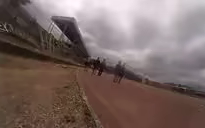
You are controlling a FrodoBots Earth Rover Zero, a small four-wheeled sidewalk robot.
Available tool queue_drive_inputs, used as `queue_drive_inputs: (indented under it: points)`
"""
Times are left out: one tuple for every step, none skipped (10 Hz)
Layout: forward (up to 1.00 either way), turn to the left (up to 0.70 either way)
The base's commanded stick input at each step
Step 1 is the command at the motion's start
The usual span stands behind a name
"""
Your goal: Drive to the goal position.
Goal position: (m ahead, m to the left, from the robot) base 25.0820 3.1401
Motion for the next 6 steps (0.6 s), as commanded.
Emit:
queue_drive_inputs:
  points:
    - [0.7,0.0]
    - [0.7,0.0]
    - [0.7,0.0]
    - [0.7,0.0]
    - [0.7,-0.27]
    - [0.7,-0.27]
